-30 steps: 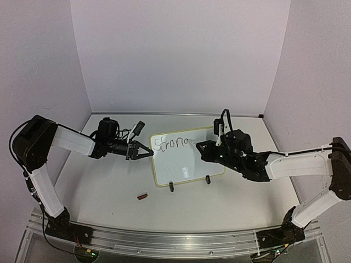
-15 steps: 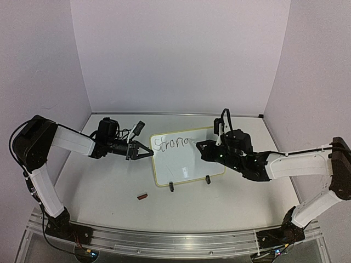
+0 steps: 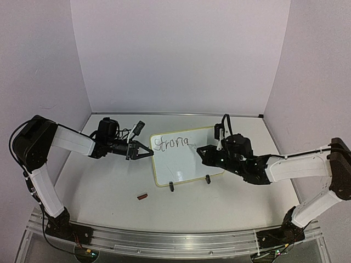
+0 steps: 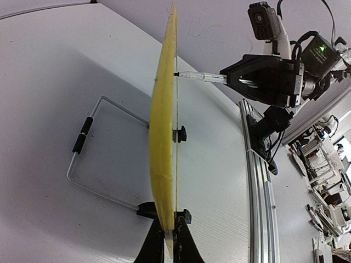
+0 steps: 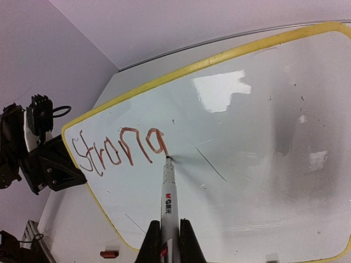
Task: Write a sentence on the whiteboard
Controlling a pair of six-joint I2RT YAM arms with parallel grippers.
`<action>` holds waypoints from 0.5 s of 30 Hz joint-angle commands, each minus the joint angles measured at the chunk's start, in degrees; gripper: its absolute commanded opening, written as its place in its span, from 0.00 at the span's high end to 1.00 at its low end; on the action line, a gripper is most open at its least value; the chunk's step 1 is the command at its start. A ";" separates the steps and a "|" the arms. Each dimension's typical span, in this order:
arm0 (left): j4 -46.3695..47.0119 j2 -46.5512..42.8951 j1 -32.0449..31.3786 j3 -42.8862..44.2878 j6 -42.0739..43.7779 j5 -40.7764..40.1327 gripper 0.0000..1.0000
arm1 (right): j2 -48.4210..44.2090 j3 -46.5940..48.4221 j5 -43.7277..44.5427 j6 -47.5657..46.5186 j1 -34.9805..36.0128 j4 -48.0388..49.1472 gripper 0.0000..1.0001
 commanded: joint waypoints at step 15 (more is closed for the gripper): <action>-3.20 -0.48 -1.38 0.98 2.81 -0.76 1.00 | 2.56 0.18 0.16 1.94 2.12 1.04 1.00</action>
